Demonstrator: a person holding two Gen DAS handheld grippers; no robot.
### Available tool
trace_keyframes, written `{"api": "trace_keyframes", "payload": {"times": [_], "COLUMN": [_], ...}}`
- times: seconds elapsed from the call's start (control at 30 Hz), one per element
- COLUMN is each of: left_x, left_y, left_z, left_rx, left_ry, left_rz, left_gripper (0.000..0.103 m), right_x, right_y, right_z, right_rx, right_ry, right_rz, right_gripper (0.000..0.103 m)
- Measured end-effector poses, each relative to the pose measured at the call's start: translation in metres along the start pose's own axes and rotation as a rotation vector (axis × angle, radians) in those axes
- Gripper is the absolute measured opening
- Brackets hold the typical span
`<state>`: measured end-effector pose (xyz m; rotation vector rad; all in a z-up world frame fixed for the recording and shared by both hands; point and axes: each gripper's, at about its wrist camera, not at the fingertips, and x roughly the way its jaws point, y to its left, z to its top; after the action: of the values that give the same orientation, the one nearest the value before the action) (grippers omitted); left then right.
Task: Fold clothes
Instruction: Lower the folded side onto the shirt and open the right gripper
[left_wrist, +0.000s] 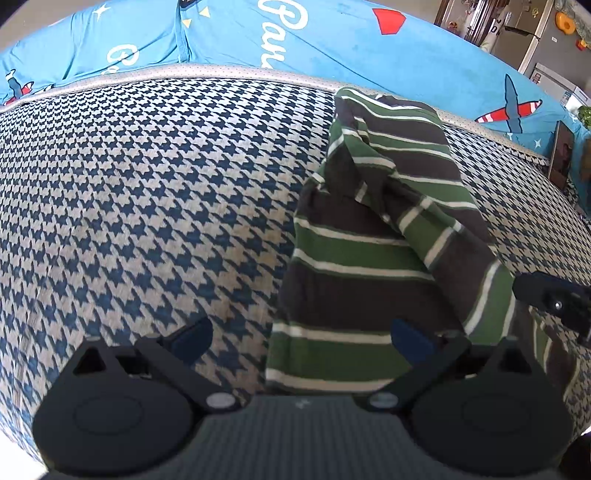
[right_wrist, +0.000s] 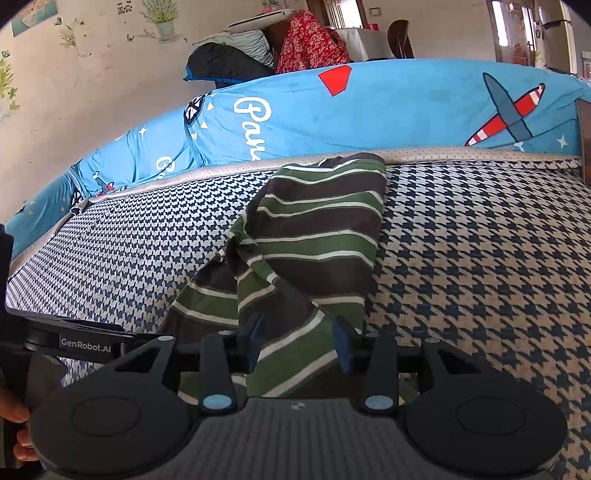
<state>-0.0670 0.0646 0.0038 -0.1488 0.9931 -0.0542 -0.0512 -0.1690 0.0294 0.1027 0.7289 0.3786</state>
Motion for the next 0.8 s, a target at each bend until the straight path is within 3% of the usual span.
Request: {"api": "trace_keyframes", "payload": {"times": [0.2, 0.57, 0.8], "left_x": [-0.003, -0.005, -0.011], "left_y": [-0.014, -0.027, -0.028], "left_z": [-0.027, -0.046, -0.056], "left_rx": [0.020, 0.061, 0.044], "left_ry": [-0.021, -0.059, -0.064], "left_rz": [0.033, 0.124, 0.139], "left_gripper": [0.103, 0.103, 0.103], "right_x": [-0.027, -0.063, -0.077], "right_y": [-0.007, -0.030, -0.037], "right_z": [-0.021, -0.058, -0.073], "right_rx": [0.012, 0.061, 0.032], "right_ry": [-0.011, -0.001, 0.002], "right_rz": [-0.032, -0.123, -0.245], "right_gripper": [0.041, 0.041, 0.042]}}
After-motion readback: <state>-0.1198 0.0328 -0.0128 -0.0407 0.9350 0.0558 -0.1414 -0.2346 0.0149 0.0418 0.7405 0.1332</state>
